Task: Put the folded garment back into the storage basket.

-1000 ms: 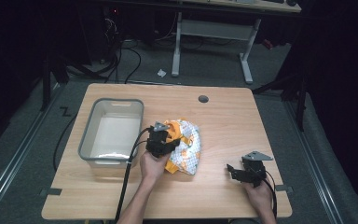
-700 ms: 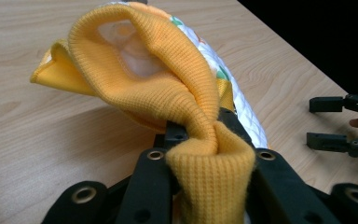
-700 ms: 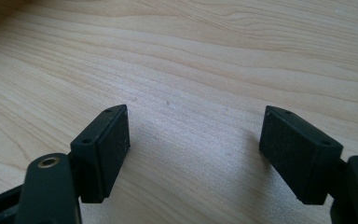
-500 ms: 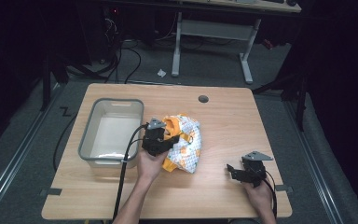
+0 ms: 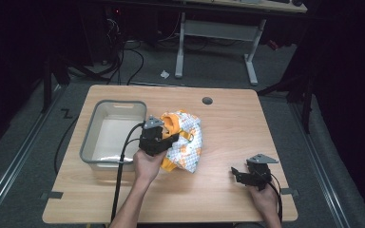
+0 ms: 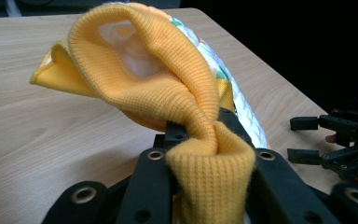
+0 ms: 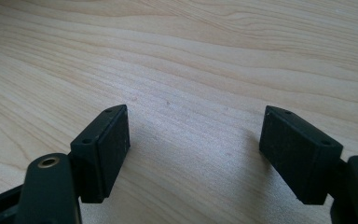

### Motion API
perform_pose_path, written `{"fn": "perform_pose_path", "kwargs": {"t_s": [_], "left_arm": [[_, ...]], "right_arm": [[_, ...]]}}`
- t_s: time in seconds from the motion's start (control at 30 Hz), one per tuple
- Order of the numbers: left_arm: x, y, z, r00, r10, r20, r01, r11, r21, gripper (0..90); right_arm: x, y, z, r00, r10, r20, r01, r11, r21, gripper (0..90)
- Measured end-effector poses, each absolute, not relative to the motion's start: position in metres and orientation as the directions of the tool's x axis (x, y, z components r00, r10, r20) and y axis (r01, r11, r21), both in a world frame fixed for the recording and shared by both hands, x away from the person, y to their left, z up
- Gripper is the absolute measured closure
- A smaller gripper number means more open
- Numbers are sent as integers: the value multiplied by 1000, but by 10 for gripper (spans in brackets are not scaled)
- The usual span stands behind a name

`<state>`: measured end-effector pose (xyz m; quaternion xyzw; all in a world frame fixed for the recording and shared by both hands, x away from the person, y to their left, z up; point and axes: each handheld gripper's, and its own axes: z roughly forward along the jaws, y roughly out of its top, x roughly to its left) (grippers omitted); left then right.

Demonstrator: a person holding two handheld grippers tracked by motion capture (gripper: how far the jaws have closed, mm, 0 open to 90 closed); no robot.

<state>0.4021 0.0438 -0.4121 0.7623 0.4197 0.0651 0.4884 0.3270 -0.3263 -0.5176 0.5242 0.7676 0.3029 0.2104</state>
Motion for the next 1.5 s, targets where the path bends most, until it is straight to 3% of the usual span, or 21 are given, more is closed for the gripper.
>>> {"fn": "perform_pose_path", "kwargs": {"t_s": [1.5], "left_arm": [[402, 114, -378, 582, 766, -274, 541, -112, 834, 771]], "right_arm": [[327, -326, -518, -362, 932, -5, 678, 267, 685, 247]]}}
